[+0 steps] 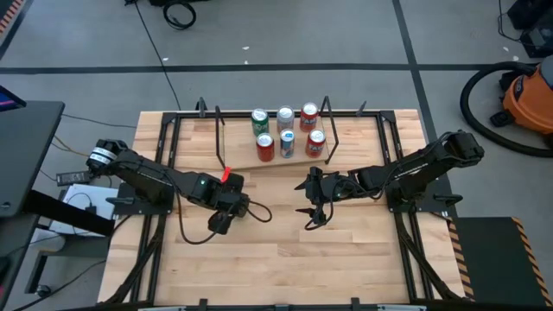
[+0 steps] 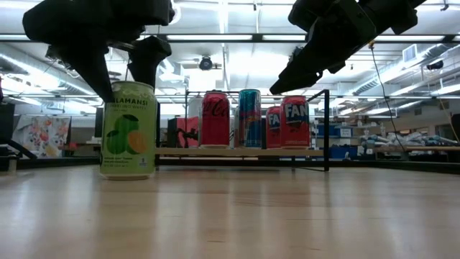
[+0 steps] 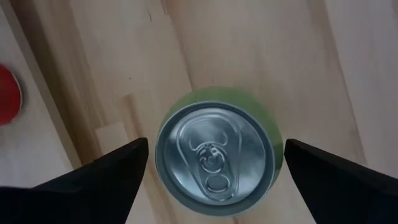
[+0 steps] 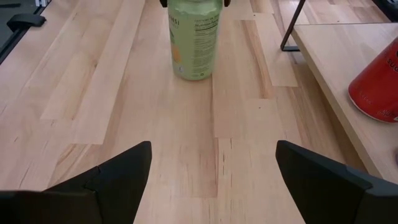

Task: Place canned beverage on shelf
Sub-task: Put the light green soda can on the shelf

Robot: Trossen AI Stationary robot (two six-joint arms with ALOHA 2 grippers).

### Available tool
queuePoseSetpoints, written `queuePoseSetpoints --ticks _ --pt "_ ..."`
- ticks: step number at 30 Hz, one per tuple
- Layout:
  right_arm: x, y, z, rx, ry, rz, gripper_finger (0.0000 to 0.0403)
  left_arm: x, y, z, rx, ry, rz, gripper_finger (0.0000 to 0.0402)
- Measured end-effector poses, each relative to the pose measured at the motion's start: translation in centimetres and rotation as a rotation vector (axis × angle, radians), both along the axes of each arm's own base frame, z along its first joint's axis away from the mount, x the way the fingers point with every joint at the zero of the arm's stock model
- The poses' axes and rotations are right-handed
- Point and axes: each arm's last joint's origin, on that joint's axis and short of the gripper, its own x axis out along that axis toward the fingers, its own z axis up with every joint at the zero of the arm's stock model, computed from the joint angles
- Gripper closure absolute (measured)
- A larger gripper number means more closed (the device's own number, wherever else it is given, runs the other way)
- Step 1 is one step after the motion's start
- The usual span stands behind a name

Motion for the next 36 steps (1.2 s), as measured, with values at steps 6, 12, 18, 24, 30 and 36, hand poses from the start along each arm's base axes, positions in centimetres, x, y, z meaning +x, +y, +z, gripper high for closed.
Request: queuePoseSetpoints --ticks 6,12,18,24,30,36 --pt "0.00 0.00 0.00 -0.001 0.000 0.001 0.0048 0.06 -0.02 0.02 -0.021 -0.012 0.043 0.0029" --pt "0.00 0.00 0.00 0.000 0.000 0.000 0.0048 0.17 0.07 0.06 -0.054 -0.033 0.131 0.0072" --pt "0.00 0.00 0.00 0.000 0.000 0.000 0.0048 0.37 0.33 0.17 -0.149 -0.089 0.402 0.0097" --pt "0.00 0.00 0.00 0.001 0.000 -0.001 0.0048 0.47 0.28 0.22 -0.226 -0.123 0.577 0.0094" --pt "0.00 0.00 0.00 0.001 0.000 -0.001 0.0048 0.59 0.12 0.27 -0.237 -0.130 0.558 0.0085" --pt "0.00 0.00 0.00 0.000 0.000 0.000 0.0048 0.81 0.07 0.29 -0.249 -0.150 0.553 0.0084"
